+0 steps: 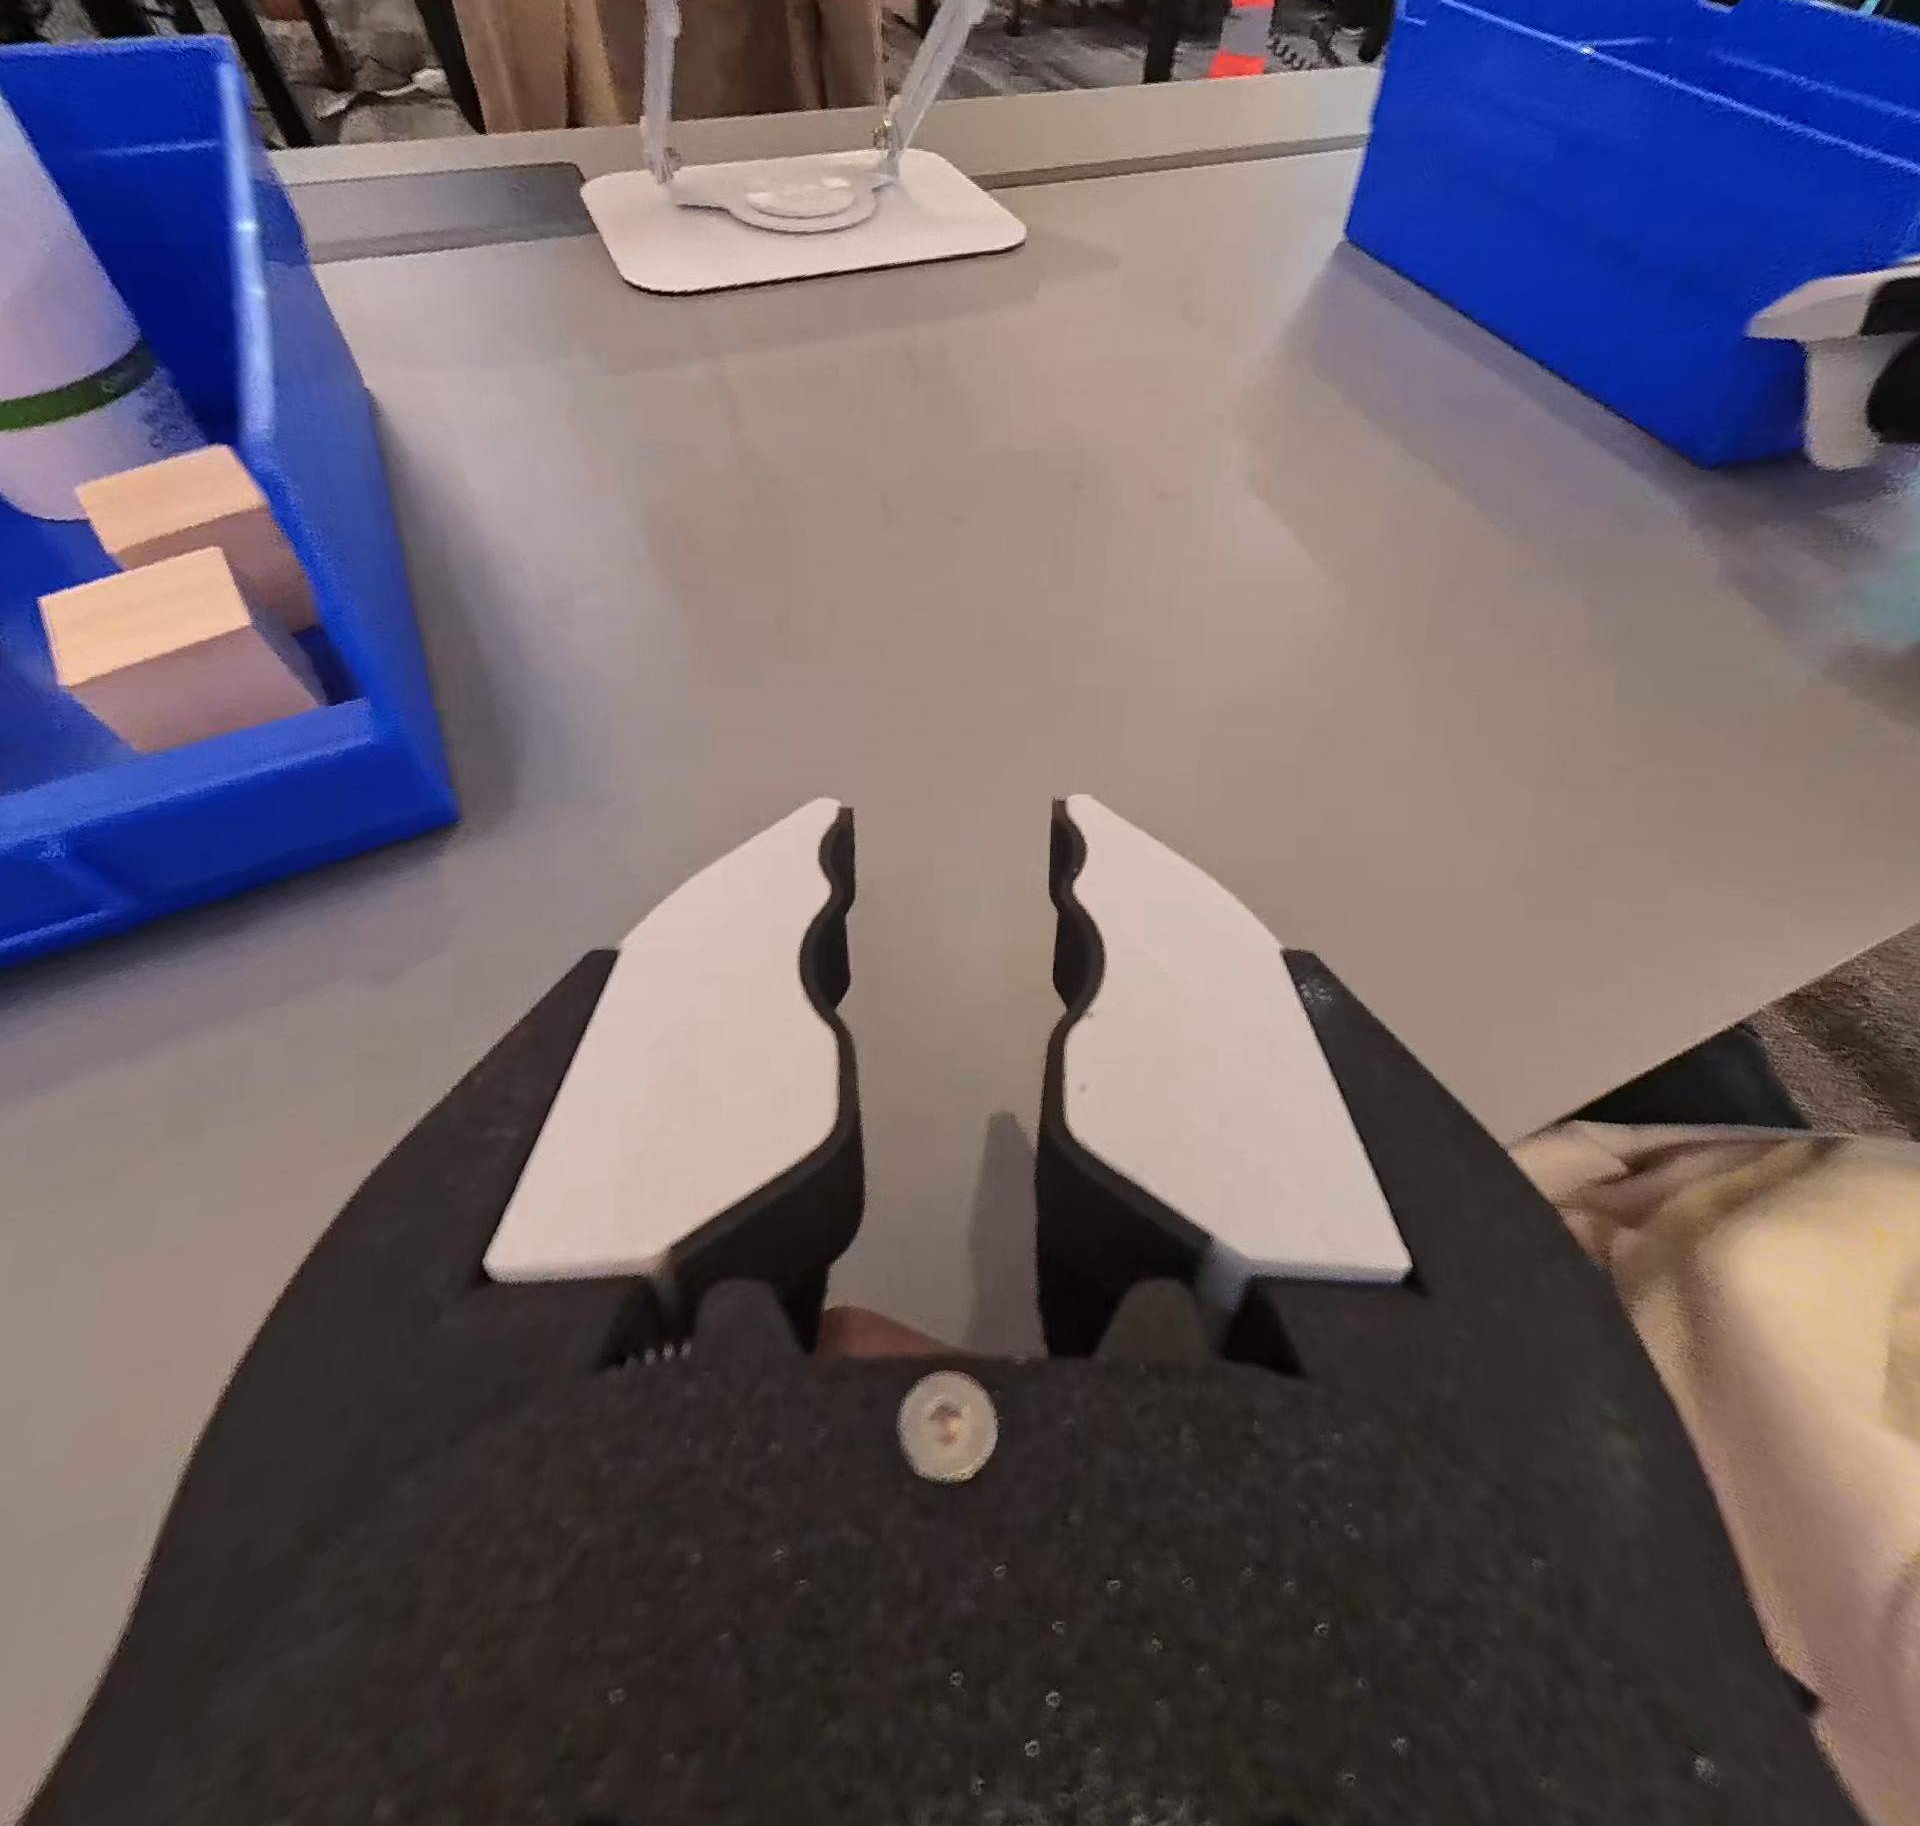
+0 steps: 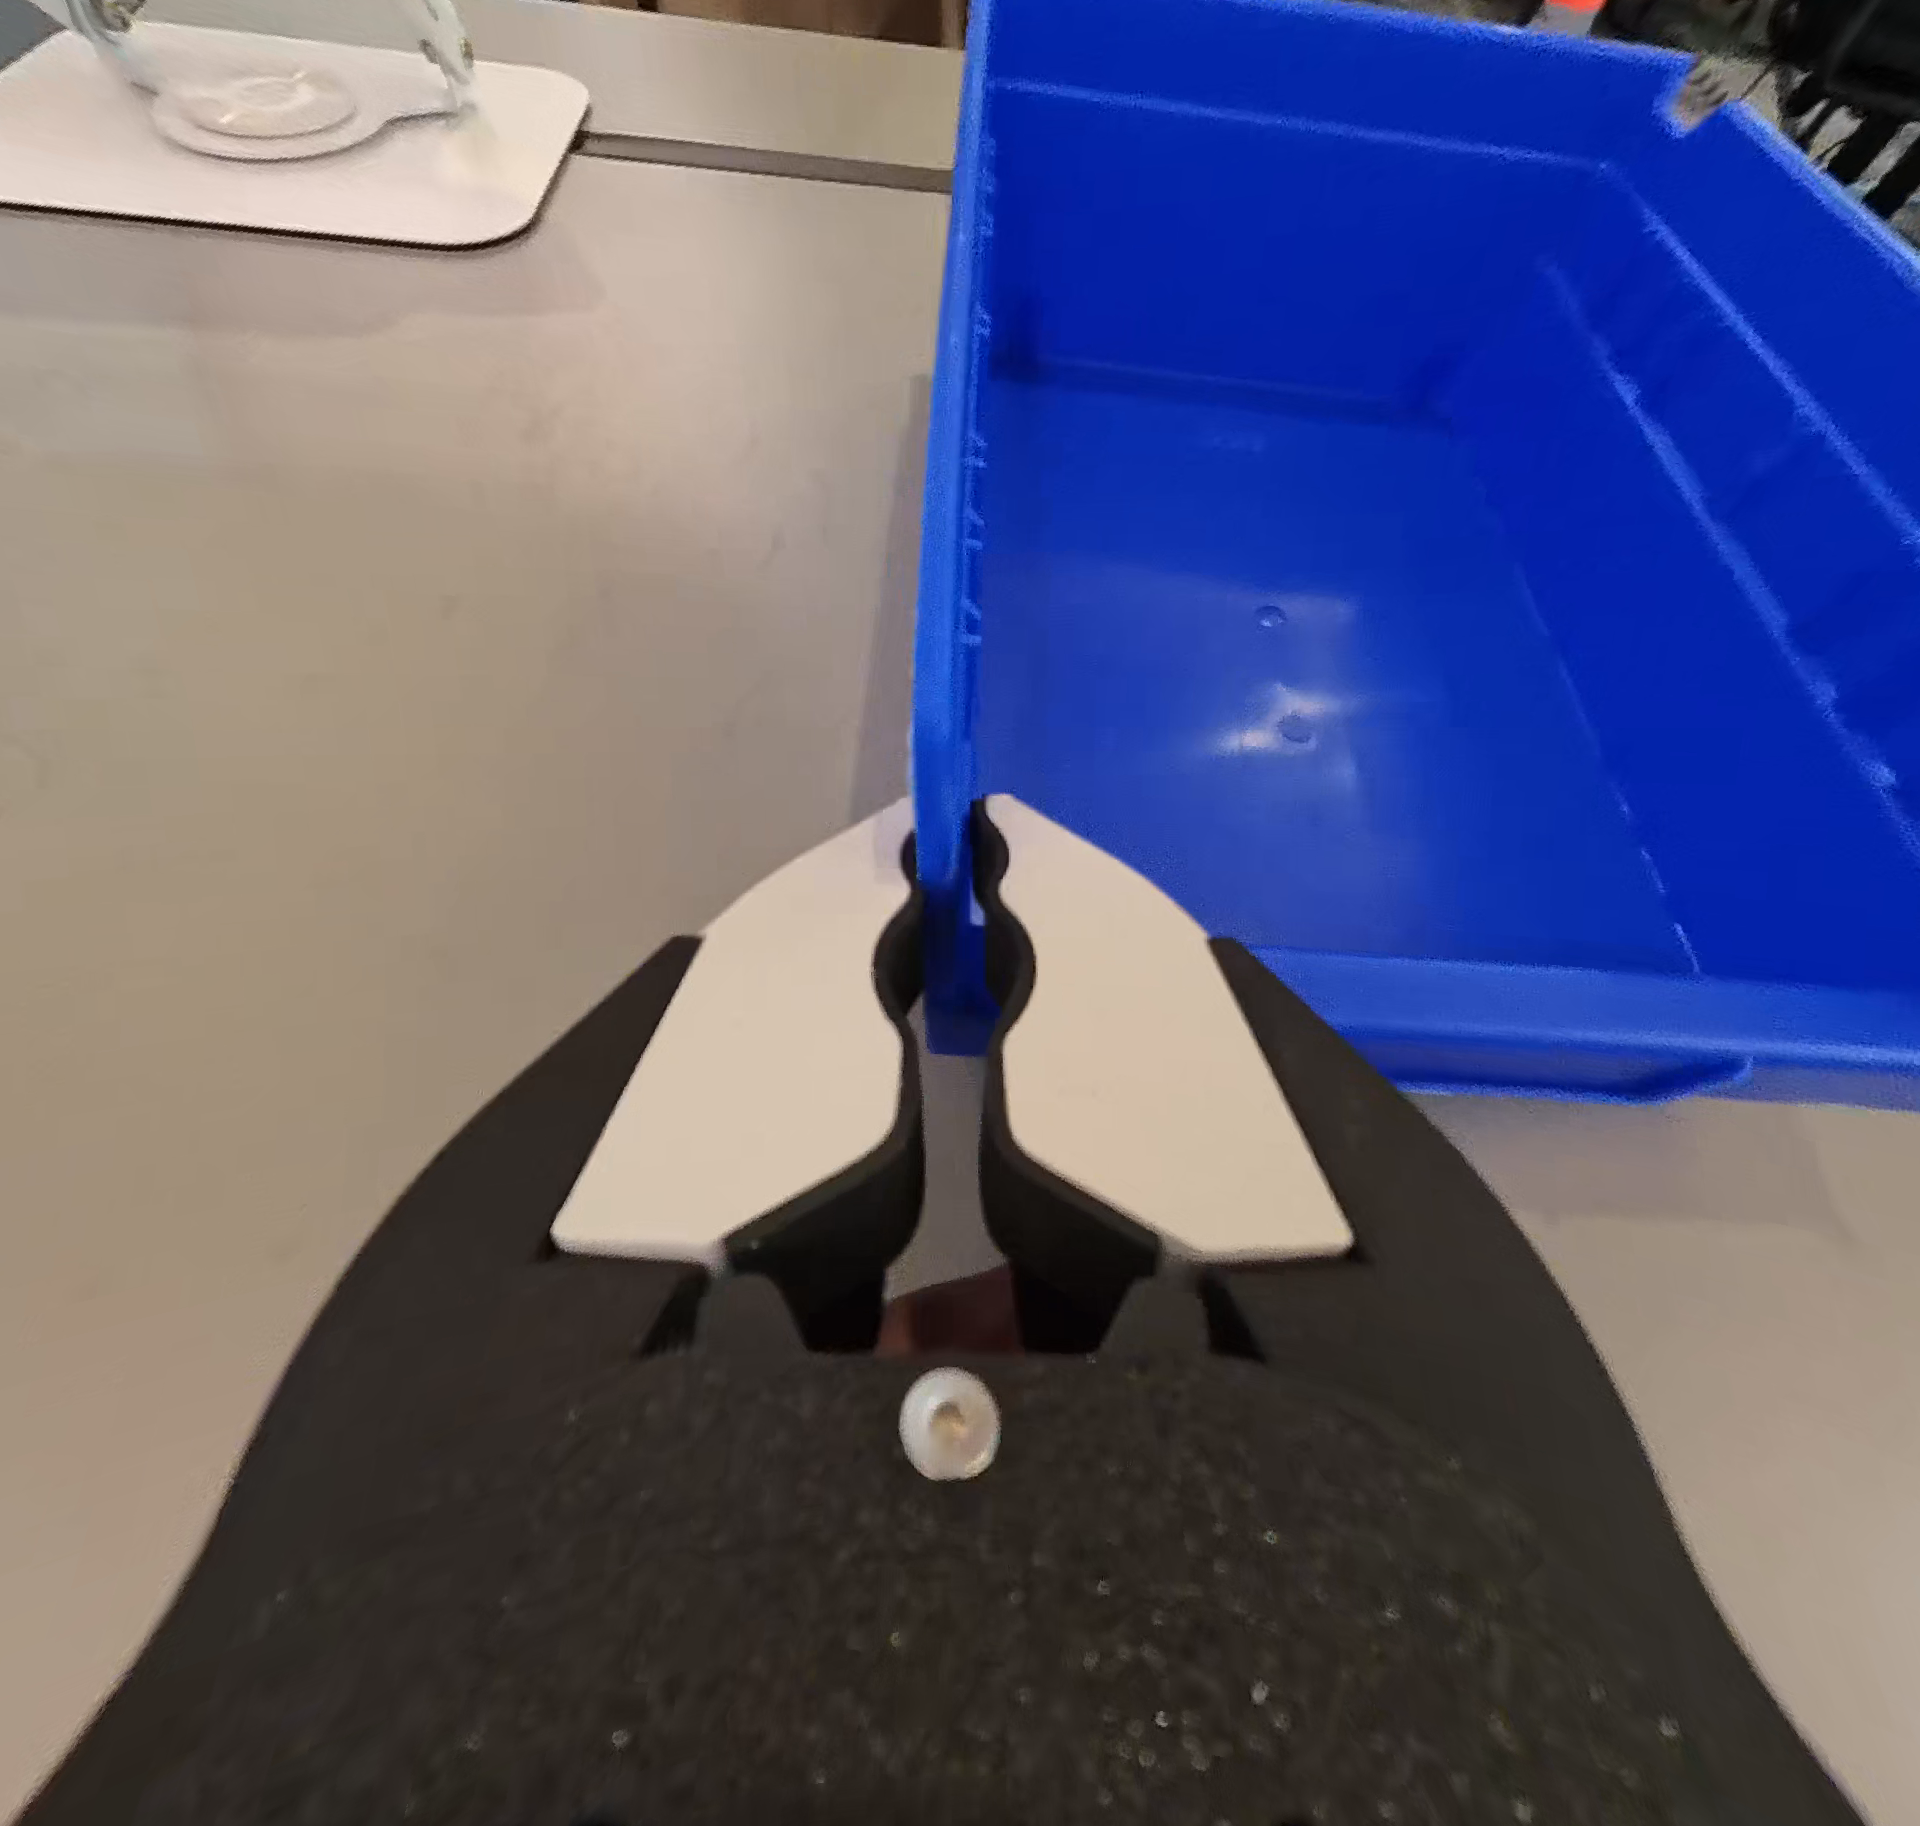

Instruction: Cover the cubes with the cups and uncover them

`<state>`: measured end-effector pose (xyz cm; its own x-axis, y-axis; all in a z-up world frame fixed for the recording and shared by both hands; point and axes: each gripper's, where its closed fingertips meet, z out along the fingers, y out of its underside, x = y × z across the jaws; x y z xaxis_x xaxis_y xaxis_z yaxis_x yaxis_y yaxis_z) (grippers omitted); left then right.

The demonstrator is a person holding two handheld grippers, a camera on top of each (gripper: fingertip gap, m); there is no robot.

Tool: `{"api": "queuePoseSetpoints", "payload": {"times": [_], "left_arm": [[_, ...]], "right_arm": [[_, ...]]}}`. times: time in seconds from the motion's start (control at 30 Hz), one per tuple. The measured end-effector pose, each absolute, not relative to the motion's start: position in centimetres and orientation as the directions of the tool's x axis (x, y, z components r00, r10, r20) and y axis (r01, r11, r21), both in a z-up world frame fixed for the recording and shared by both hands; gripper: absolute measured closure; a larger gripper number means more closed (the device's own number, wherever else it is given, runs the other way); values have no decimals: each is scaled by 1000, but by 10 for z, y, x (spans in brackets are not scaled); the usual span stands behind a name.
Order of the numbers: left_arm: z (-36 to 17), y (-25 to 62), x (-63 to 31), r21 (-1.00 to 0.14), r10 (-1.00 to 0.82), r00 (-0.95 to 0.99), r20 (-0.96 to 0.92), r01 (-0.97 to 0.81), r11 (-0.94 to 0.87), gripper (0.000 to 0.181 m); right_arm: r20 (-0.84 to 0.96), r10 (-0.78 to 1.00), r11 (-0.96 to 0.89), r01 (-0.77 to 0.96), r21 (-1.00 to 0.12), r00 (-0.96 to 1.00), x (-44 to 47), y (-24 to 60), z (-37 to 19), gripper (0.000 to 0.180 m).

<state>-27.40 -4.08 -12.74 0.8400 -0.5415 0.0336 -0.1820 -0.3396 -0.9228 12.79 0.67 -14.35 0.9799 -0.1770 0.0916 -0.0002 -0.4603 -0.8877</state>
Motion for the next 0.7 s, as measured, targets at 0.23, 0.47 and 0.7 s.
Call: {"api": "queuePoseSetpoints", "payload": {"times": [0.23,0.47,0.7], "left_arm": [[-124,-27,-306,-936,-432,899,-65,-205,-285,146],[-118,-23,-326,-947,-326,945,32,-75,-311,146],[-127,-22,-333,-928,-315,947,58,-65,-366,131]], "right_arm": [[123,-188,-428,32,-903,974,127,-18,-132,151],[28,325,-211,101,-972,945,-12,-60,-106,140],[-30,411,-299,103,-949,911,-44,-62,-127,128]]}}
